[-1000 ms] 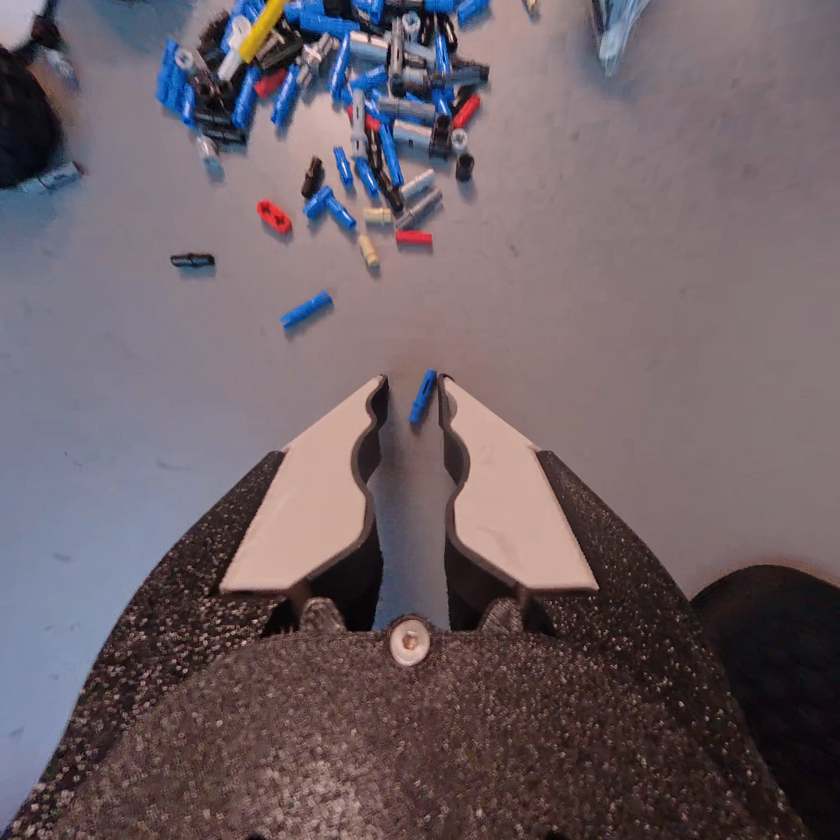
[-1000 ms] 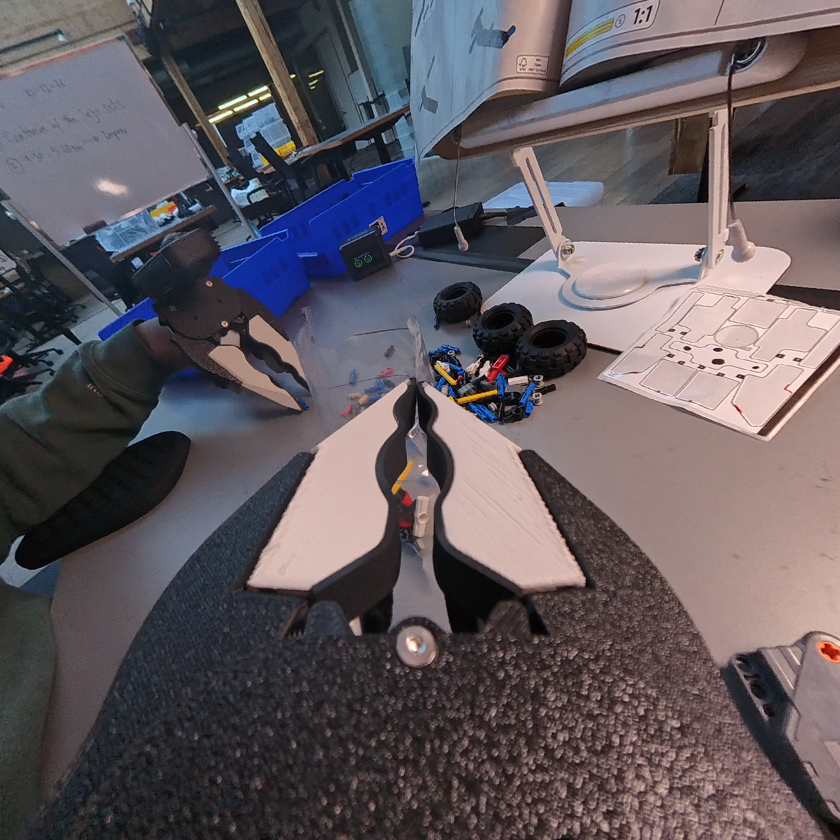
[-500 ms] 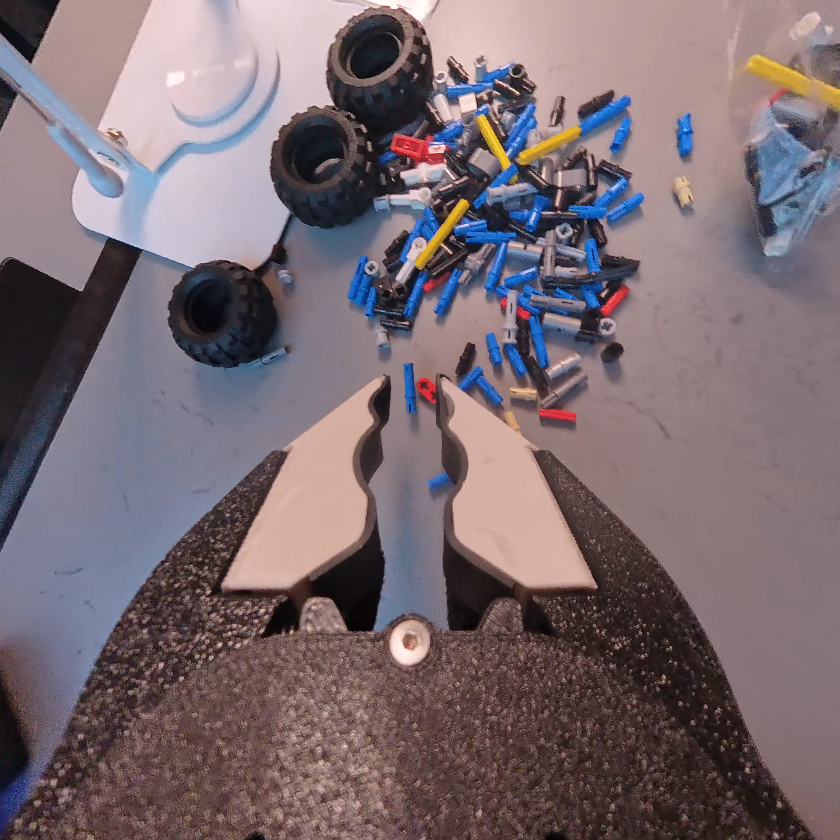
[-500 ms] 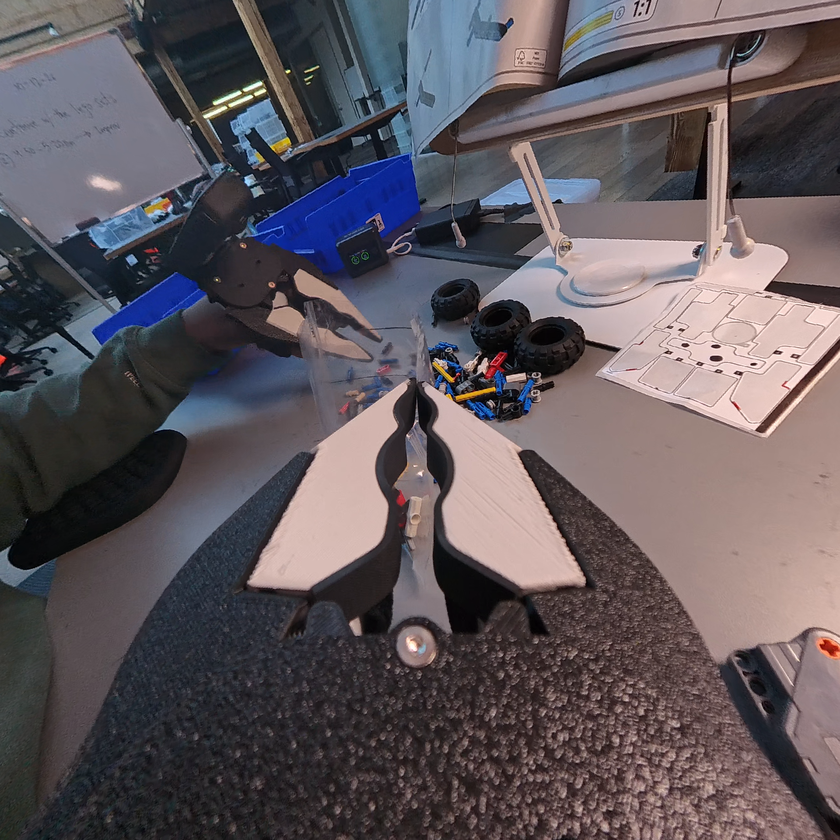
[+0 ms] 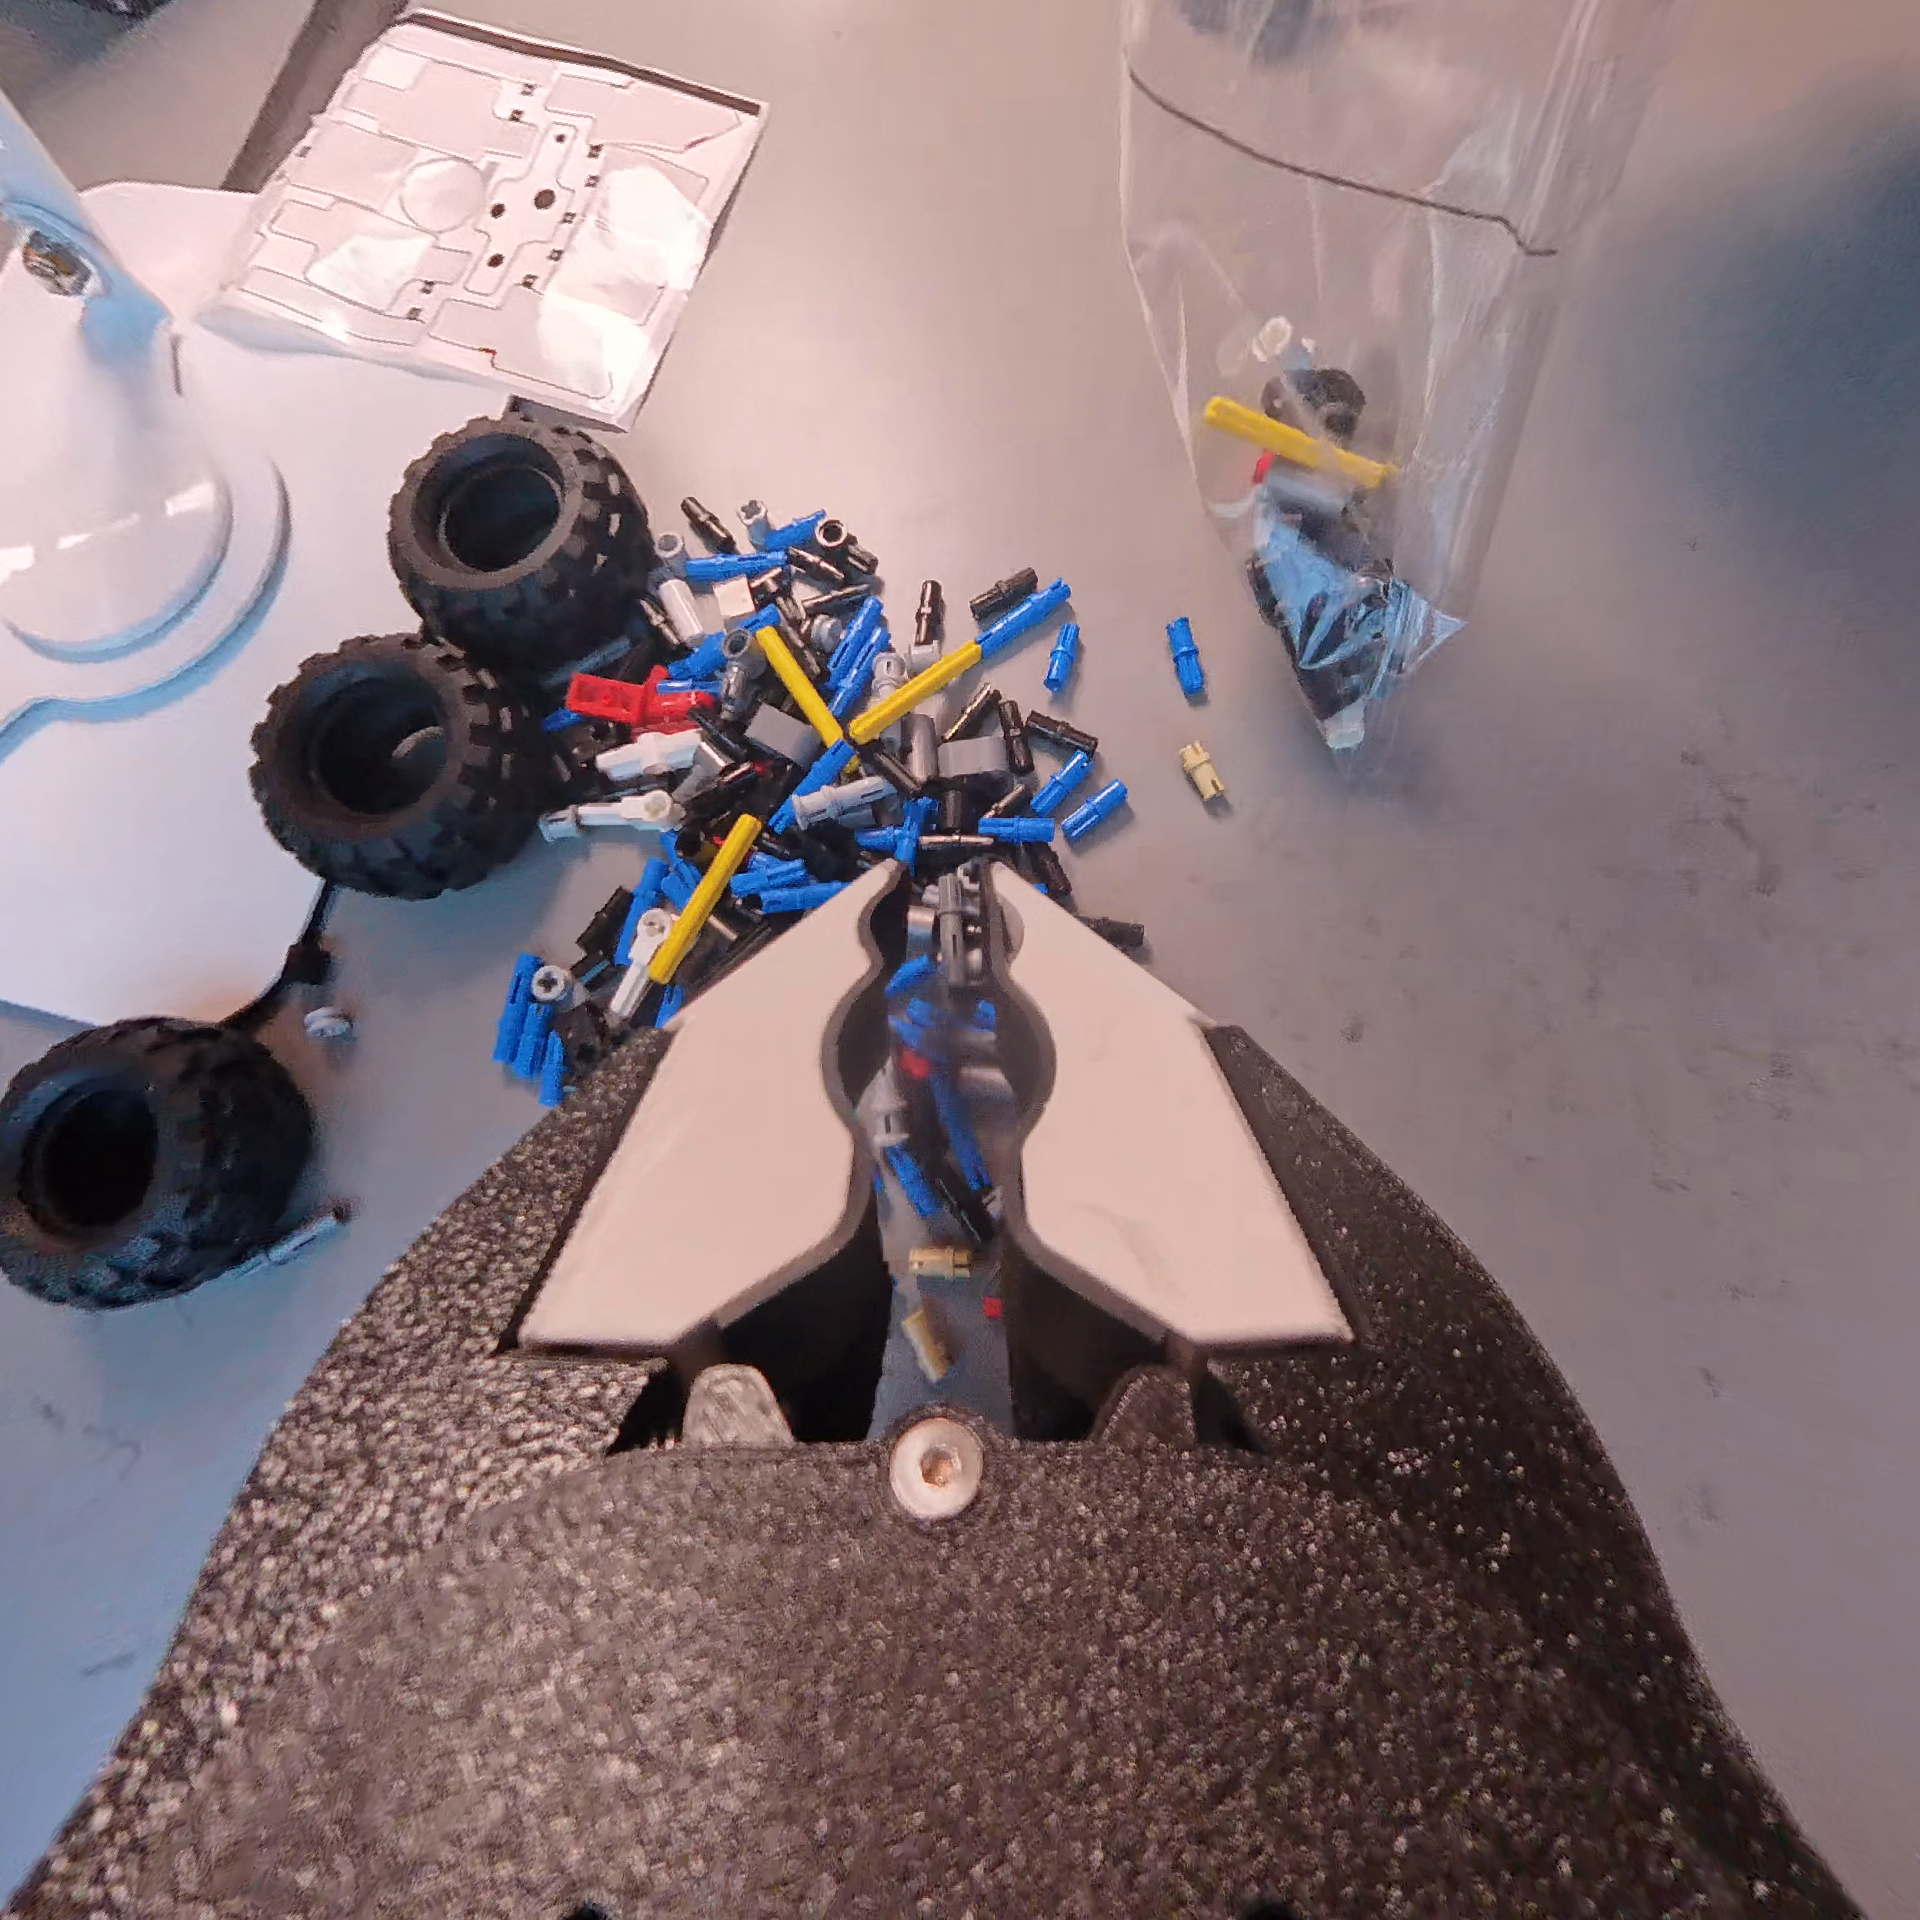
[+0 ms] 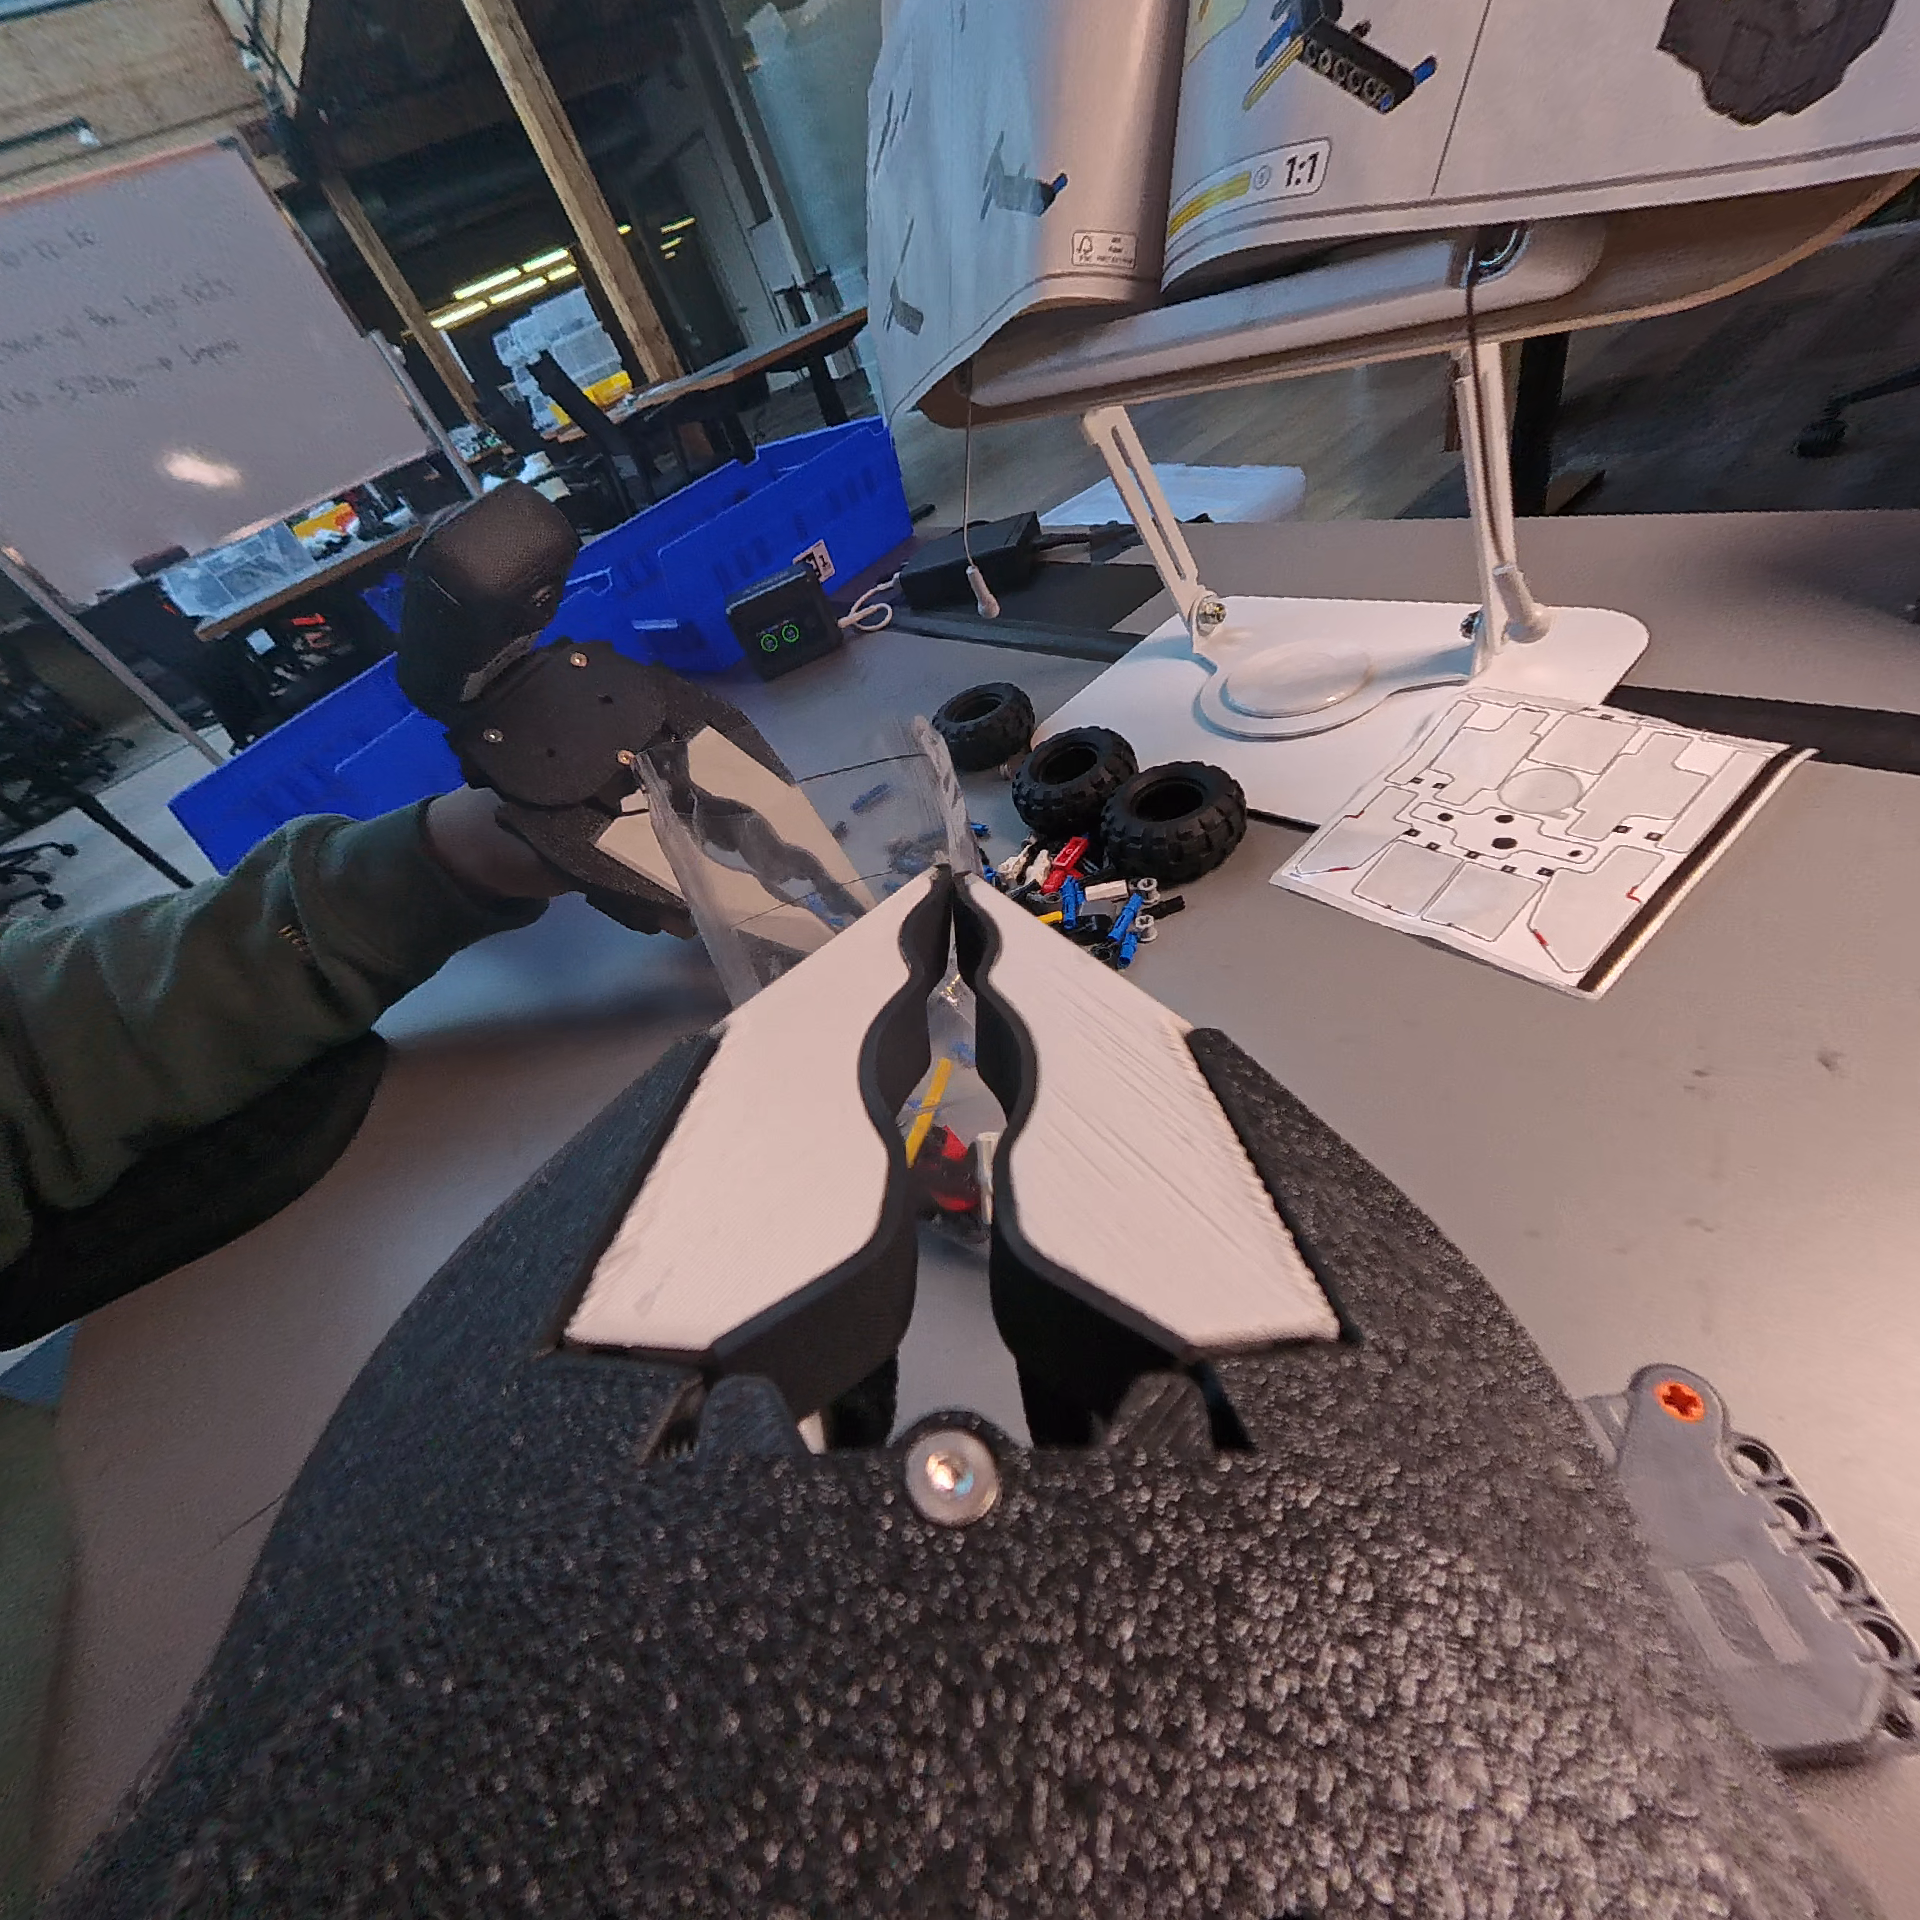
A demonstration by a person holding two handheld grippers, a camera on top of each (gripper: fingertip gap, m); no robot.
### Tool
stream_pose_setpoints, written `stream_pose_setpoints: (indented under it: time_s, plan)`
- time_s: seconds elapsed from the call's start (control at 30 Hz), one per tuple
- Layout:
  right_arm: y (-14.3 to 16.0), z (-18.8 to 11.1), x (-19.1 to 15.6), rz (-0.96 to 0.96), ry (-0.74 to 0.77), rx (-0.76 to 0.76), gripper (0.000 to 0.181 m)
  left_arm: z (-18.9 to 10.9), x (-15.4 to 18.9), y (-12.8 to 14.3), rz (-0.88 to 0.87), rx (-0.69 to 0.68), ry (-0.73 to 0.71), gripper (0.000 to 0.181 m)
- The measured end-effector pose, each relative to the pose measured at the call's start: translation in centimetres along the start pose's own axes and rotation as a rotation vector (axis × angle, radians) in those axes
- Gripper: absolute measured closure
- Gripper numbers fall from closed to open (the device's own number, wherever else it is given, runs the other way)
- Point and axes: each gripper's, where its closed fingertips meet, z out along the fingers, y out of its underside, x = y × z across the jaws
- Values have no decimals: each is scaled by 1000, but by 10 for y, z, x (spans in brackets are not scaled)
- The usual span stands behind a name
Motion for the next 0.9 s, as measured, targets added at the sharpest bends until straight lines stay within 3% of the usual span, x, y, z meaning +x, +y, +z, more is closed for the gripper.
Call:
stream_pose_setpoints:
  time_s: [0.23, 0.33, 0.67, 0.9]
  plan:
    - [-1, -4, 4, 3, 20, 10, 181, 24, 10, -18, 76, -35, 78, 167]
    - [-1, -5, 5, 4, 22, 10, 181, 31, 13, -14, 99, -82, 106, 167]
    - [0, -6, 8, 16, 16, 9, 181, 5, 9, 2, 65, -141, 160, 167]
    - [0, -6, 7, 14, 14, 9, 181, 14, 6, 3, 87, -162, 159, 165]
